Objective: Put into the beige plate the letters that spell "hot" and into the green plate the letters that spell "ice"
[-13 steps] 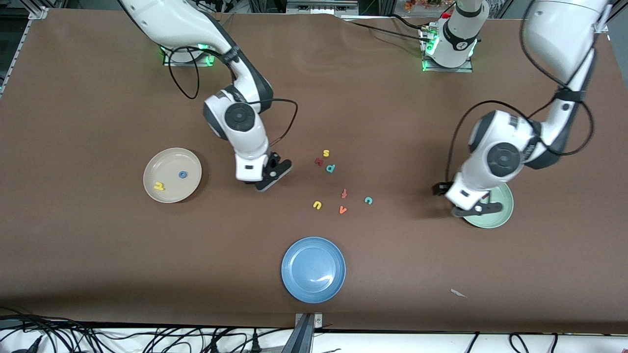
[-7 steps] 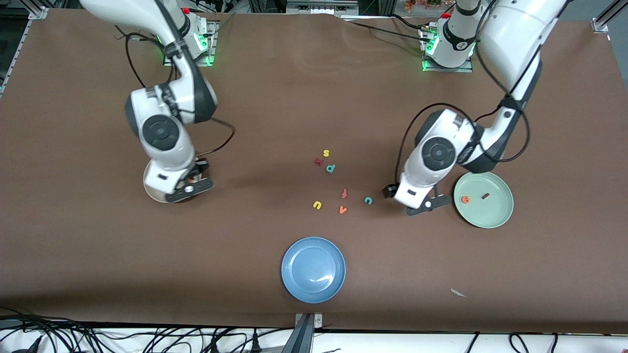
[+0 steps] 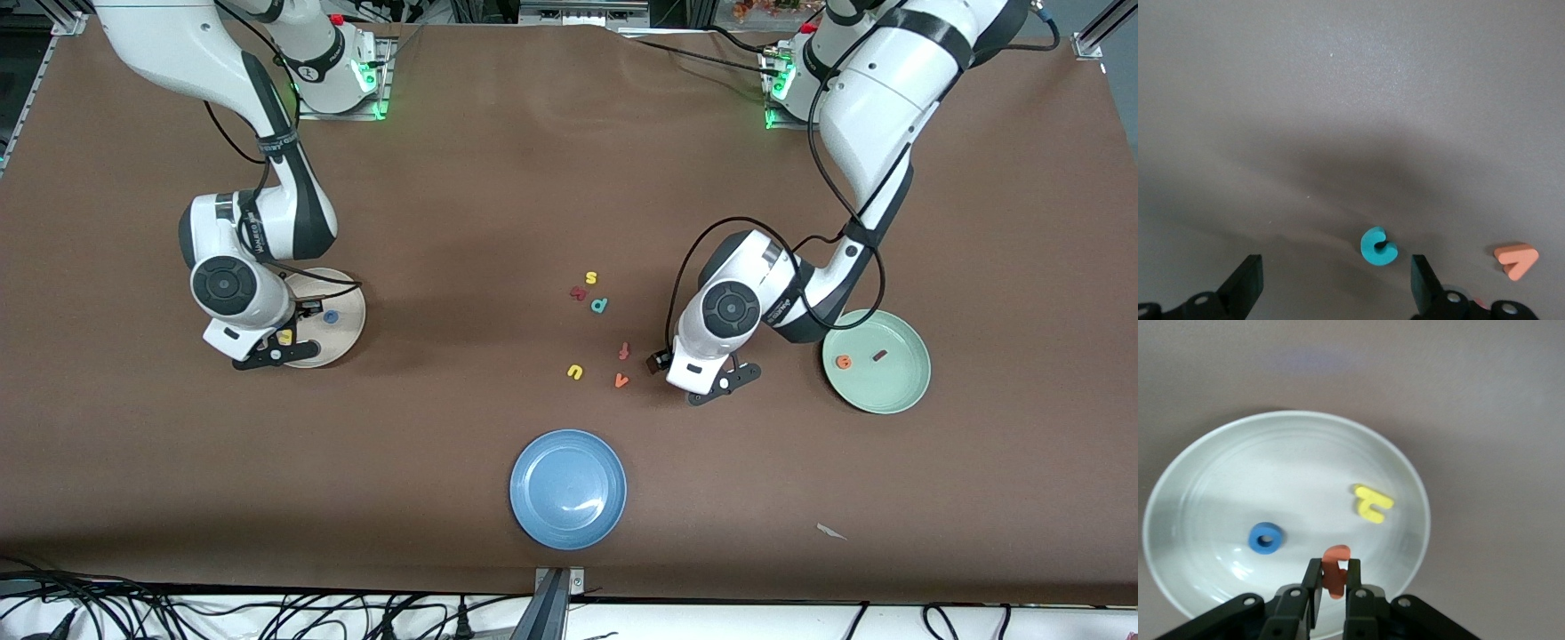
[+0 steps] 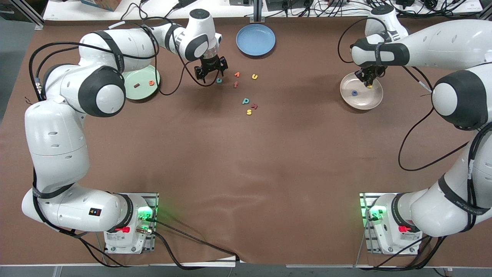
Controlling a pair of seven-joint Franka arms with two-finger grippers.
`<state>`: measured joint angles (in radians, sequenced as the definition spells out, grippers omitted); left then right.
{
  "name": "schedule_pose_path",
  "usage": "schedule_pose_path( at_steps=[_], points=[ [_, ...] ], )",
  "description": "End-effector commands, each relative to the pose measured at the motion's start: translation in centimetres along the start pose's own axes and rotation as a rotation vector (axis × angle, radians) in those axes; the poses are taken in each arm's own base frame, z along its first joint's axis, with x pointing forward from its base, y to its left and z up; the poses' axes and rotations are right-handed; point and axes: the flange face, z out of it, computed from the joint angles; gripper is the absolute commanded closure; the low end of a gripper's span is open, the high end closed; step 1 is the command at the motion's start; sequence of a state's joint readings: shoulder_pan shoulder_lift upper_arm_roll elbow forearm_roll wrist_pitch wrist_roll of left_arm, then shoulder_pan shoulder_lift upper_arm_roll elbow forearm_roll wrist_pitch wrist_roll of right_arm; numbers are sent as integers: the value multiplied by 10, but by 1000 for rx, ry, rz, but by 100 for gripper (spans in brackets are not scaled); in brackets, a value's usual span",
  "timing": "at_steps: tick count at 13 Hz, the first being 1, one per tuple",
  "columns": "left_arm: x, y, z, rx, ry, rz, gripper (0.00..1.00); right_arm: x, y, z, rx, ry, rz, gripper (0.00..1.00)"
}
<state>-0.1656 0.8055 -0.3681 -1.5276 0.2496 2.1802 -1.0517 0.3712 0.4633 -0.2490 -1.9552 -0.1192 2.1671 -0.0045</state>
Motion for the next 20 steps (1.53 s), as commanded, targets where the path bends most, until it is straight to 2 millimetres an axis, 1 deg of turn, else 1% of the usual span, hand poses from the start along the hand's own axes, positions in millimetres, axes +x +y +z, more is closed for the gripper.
schedule_pose_path(
  at_steps=[1,2,3,4,6,7,8,9,10,11,13,14,15,16,17,20],
  points=[
    [-4,12,1,-8,-15,1,10,-6,-2,1,34,-7,22,62],
    [-6,15,9,-12,-17,2,10,-5,-1,-1,40,-2,31,25],
    [-6,16,8,-22,-11,-3,11,-4,-1,-5,41,5,32,8],
    [-6,16,11,-20,-16,-6,13,-3,-1,-13,44,19,39,1],
    [-7,16,16,-19,-19,-6,14,0,5,-44,62,70,60,1],
    [-6,16,18,-17,-21,-8,17,0,8,-62,91,103,76,1],
    [-6,15,19,-15,-22,-7,24,-3,11,-83,117,139,92,1],
    [-6,15,19,-15,-22,-7,31,-5,20,-105,123,177,99,1],
    [-7,15,21,-13,-24,-9,32,-9,29,-126,129,200,112,1],
    [-7,15,23,-12,-28,-12,36,-12,33,-150,133,203,113,0],
    [-13,19,28,-4,-28,-27,40,-12,41,-201,136,214,116,0],
    [-13,19,27,-6,-28,-33,41,-11,44,-222,134,215,116,0],
    [-12,19,27,-6,-29,-34,42,-12,46,-239,133,215,116,0],
    [-11,20,25,-12,-27,-37,44,-13,47,-247,133,208,115,0],
    [-10,20,28,-10,-29,-39,46,-13,48,-249,132,212,115,0],
    [-4,23,30,-34,-18,-63,51,-12,47,-248,132,212,124,0]
  ],
)
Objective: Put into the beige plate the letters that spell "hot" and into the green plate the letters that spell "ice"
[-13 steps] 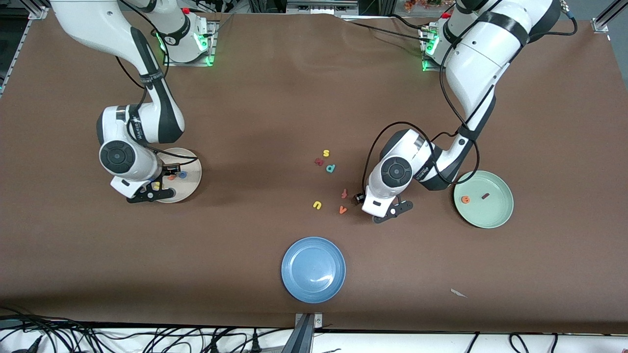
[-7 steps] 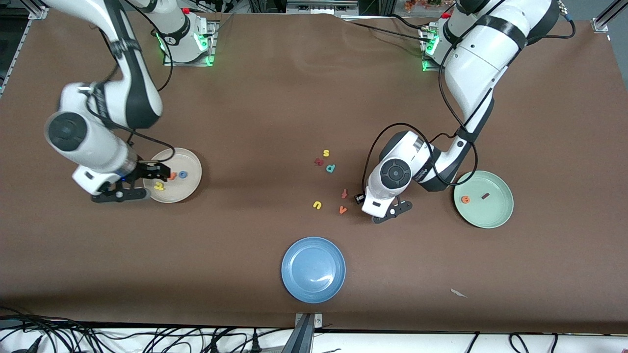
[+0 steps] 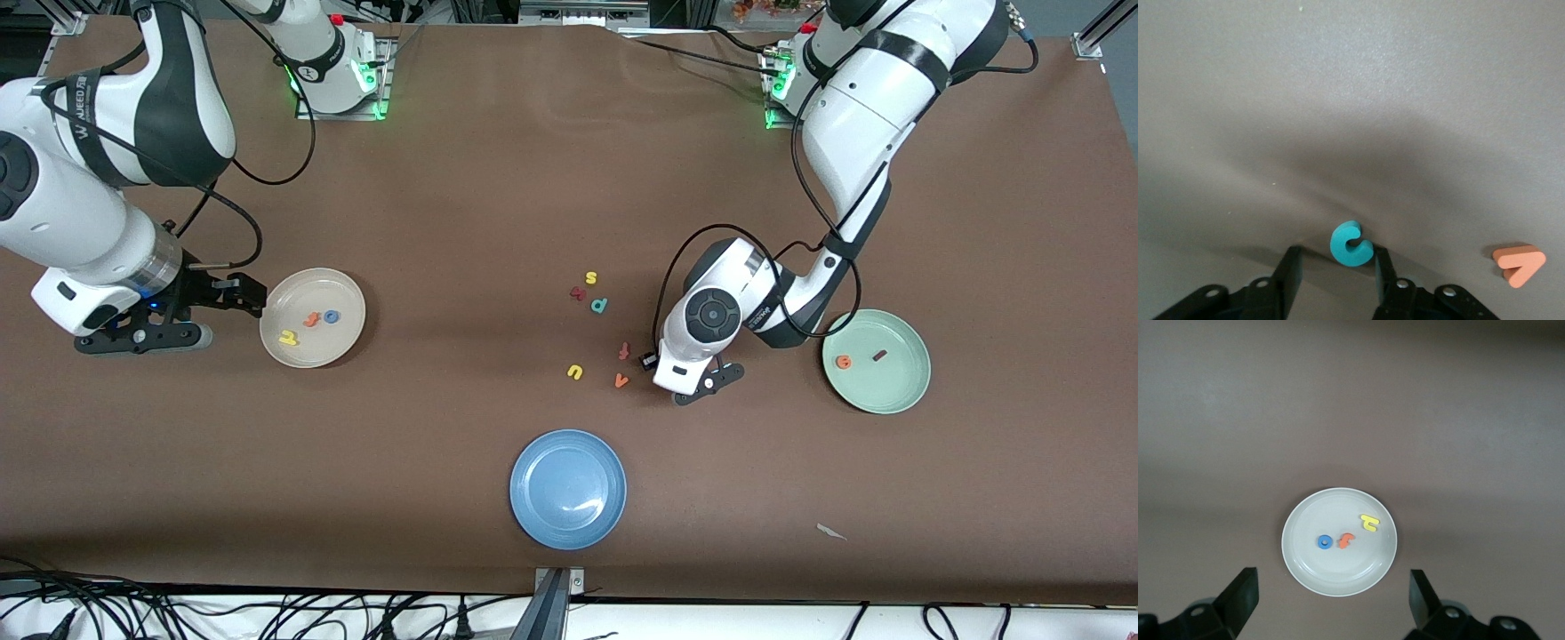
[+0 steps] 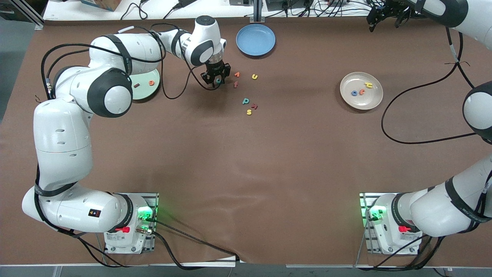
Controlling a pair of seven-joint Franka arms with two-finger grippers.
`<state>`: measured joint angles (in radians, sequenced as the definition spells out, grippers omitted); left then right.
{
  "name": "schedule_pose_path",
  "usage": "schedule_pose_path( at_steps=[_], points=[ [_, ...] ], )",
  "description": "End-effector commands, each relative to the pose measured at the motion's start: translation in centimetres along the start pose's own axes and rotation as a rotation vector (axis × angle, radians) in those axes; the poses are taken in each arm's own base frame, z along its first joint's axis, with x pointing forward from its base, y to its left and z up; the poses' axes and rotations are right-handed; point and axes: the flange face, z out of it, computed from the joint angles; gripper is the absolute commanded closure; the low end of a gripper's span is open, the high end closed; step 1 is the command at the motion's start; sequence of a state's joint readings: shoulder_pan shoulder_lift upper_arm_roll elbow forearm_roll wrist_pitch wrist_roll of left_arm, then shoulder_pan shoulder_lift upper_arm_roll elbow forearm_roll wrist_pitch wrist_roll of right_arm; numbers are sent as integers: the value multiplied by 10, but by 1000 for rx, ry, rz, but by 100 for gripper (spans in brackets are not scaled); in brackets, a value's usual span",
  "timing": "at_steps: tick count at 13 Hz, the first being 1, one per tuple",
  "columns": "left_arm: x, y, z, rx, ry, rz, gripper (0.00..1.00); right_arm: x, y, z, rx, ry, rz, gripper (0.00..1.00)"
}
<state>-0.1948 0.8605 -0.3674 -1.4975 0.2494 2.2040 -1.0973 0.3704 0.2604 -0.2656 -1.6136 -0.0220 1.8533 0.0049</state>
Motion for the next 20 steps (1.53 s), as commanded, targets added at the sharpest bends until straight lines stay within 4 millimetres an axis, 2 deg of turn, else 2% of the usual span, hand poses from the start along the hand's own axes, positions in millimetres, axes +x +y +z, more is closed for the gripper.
schedule_pose_path(
  at_steps=[1,6,8,9,11,13,16,20],
  points=[
    [8,8,7,-34,0,-45,52,5,1,0,13,-2,18,0],
    [10,8,6,-39,4,-48,58,8,17,2,58,5,64,0],
    [16,4,5,-40,10,-51,61,8,17,4,59,2,65,0],
    [16,4,5,-37,13,-43,61,8,27,7,64,-2,81,0],
    [19,2,5,-33,18,-49,63,8,29,7,99,-1,68,1],
    [18,2,5,-33,20,-46,64,5,39,4,107,-9,150,1],
    [15,3,7,-28,20,-44,68,-9,60,-16,102,-7,183,1],
    [15,2,7,-21,30,-38,73,-28,64,-38,99,-13,219,1]
  ],
)
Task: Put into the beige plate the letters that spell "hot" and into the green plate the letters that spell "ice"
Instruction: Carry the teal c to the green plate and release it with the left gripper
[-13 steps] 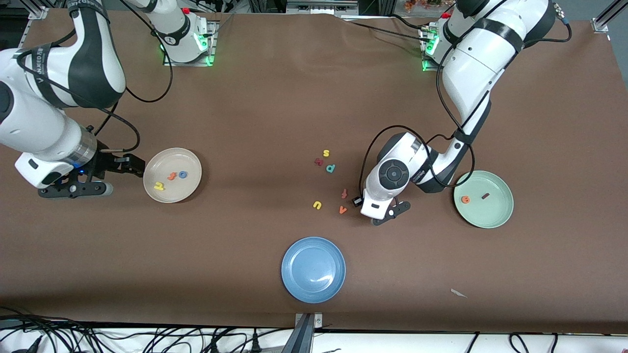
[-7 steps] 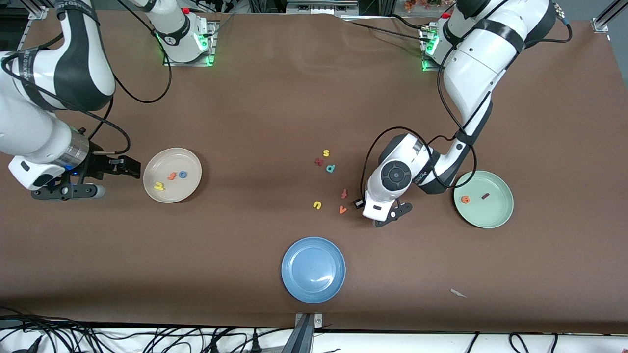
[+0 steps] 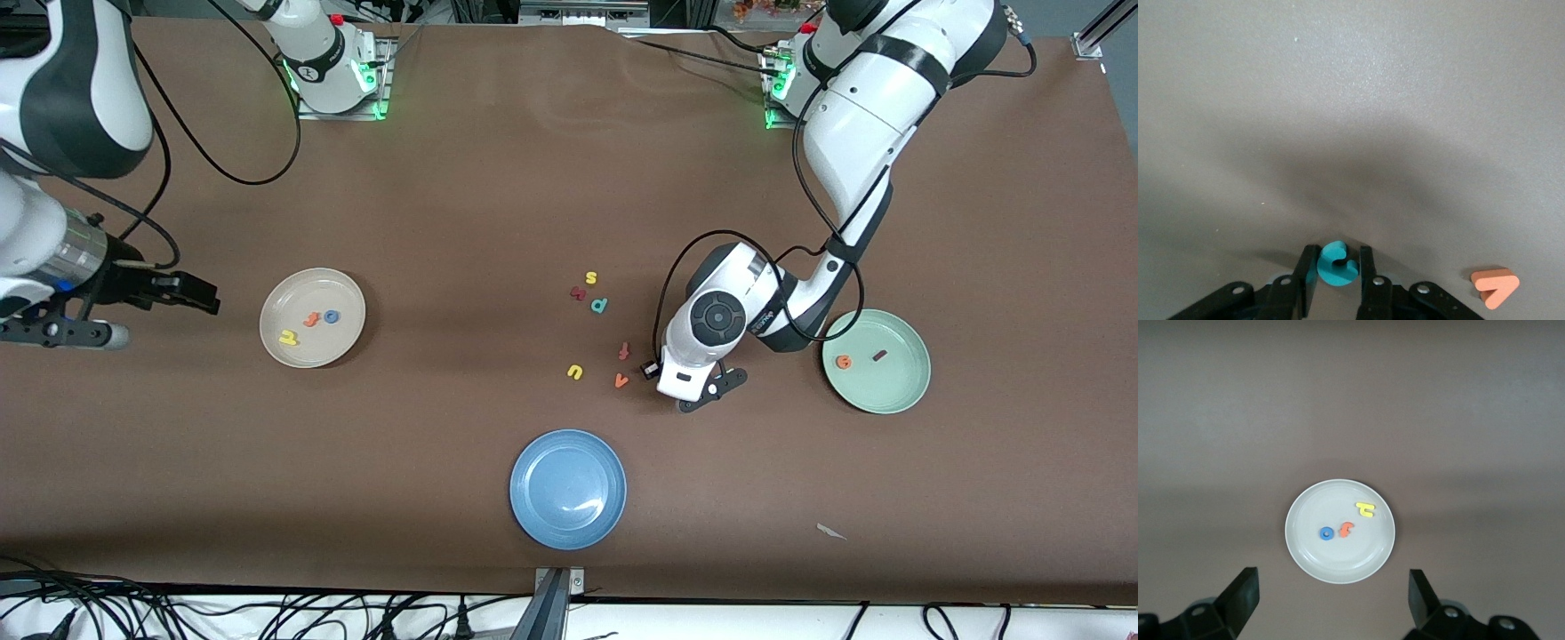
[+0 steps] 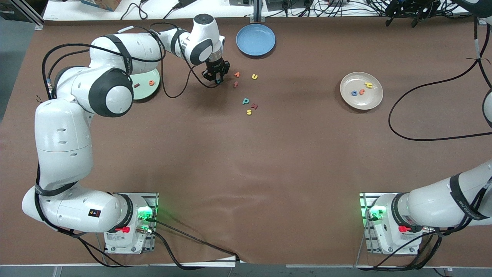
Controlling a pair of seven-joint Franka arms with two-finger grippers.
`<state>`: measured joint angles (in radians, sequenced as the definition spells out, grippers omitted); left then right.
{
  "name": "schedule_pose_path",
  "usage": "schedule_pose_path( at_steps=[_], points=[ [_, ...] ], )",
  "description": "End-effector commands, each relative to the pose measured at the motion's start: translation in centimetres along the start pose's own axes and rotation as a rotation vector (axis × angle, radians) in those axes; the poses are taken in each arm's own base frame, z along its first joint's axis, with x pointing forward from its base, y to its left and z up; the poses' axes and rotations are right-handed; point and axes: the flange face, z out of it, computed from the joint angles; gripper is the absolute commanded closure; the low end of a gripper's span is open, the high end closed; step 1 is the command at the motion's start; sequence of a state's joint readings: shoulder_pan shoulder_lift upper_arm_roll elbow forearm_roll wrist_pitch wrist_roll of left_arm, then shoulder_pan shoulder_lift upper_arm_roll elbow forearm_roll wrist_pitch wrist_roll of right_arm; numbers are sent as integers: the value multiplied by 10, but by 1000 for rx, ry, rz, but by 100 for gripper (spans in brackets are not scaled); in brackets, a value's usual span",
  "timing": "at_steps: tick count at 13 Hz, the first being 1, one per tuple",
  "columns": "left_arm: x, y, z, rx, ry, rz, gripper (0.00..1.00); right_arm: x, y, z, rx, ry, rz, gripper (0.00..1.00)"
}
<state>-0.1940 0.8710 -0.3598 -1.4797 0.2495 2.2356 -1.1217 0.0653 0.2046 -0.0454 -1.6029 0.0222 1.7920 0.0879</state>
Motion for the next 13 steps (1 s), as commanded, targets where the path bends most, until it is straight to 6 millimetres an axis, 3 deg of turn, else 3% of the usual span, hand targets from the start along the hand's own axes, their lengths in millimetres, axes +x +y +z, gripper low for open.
schedule_pose_path(
  at_steps=[1,6,8,13],
  points=[
    [7,-1,10,11,12,-2,74,-19,1,-20,-14,-8,51,1],
    [14,-4,-4,13,23,-3,82,-20,-7,-22,-11,-9,92,1],
    [22,-15,-18,62,34,48,83,-20,-8,-22,-49,-5,49,0],
    [87,-84,-61,136,5,190,83,-17,-18,-14,-50,-9,35,0]
  ],
)
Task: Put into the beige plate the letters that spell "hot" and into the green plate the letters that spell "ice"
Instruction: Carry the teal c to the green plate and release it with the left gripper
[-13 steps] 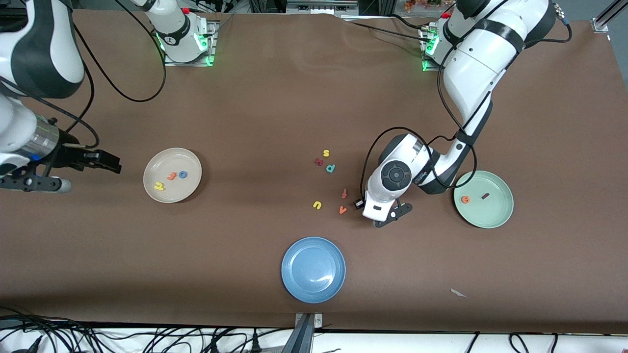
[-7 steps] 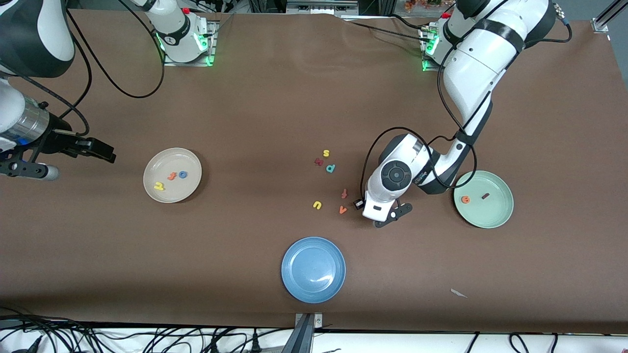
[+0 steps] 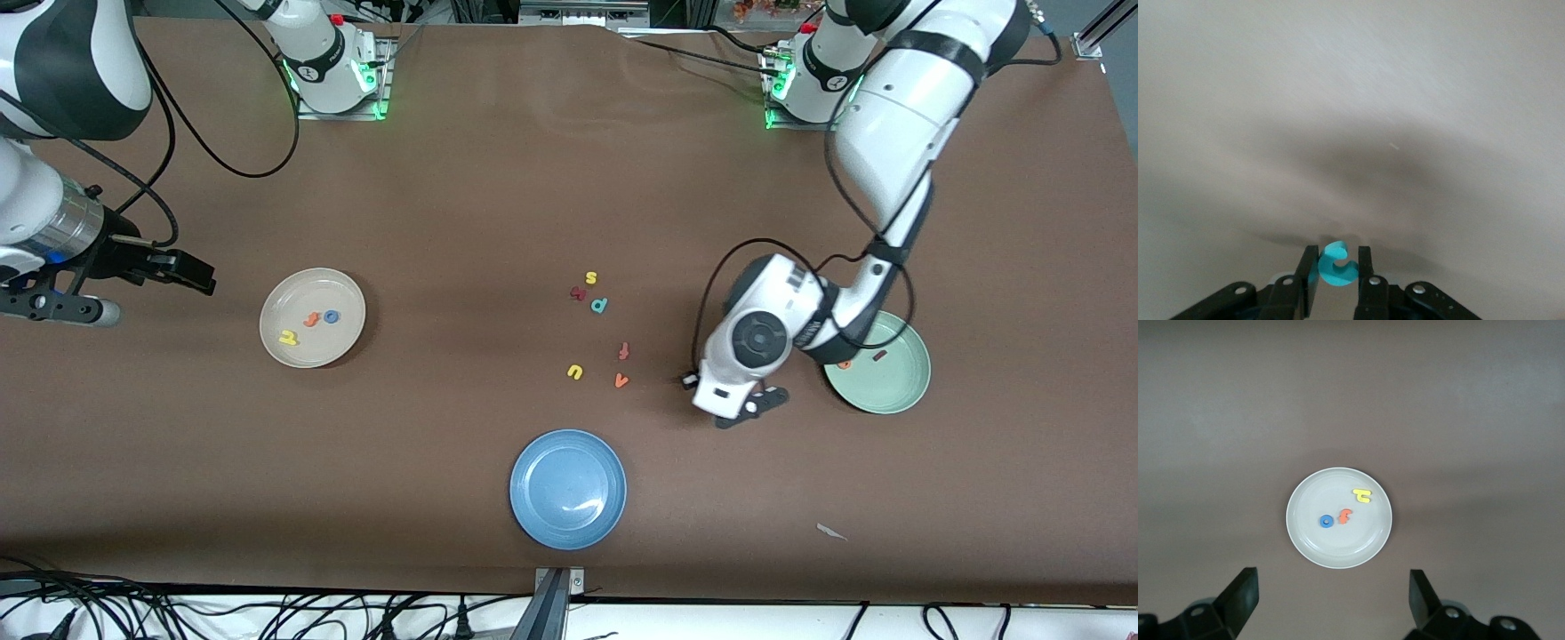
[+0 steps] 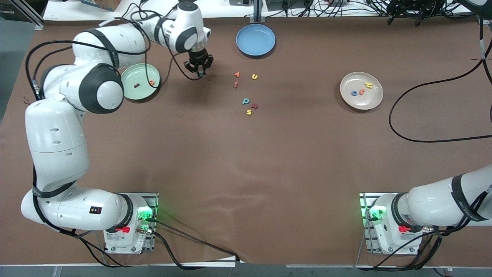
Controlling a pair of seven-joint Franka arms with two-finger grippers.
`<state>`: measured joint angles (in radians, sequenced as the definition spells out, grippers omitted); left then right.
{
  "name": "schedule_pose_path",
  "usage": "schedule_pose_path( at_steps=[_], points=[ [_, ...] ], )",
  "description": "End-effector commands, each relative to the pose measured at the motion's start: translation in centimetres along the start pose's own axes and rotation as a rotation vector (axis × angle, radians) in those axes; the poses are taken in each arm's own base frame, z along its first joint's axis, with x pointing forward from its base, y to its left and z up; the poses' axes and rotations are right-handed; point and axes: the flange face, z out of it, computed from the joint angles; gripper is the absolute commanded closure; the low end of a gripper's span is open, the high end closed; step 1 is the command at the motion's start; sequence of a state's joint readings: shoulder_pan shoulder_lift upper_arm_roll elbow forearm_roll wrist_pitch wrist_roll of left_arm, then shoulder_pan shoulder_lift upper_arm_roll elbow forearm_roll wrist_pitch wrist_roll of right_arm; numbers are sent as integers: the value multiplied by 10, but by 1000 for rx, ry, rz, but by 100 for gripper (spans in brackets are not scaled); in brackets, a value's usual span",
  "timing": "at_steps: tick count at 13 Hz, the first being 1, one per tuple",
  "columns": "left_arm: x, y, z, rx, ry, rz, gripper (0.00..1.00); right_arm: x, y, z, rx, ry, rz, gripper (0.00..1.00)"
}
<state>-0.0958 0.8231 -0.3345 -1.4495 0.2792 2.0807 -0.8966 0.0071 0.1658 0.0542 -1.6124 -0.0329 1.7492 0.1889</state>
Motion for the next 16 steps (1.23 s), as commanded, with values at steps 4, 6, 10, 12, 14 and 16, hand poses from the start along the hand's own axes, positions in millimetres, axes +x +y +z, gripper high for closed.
schedule_pose_path(
  at_steps=[4,6,10,12,14,16],
  points=[
    [45,-115,-44,51,-1,188,83,-2,-4,2,-15,0,-13,0],
    [58,-159,-45,61,-12,229,83,-4,-4,1,-17,-6,-11,0],
    [65,-210,-30,67,-21,291,83,-4,-4,1,-16,-3,-10,0],
    [64,-237,-5,61,39,298,83,-4,-4,3,-16,-6,-8,0],
    [70,-254,-2,64,51,282,60,-5,-10,2,-14,-4,-17,0],
    [74,-261,-3,69,45,277,0,-8,-19,-2,-11,2,-31,0]
  ],
)
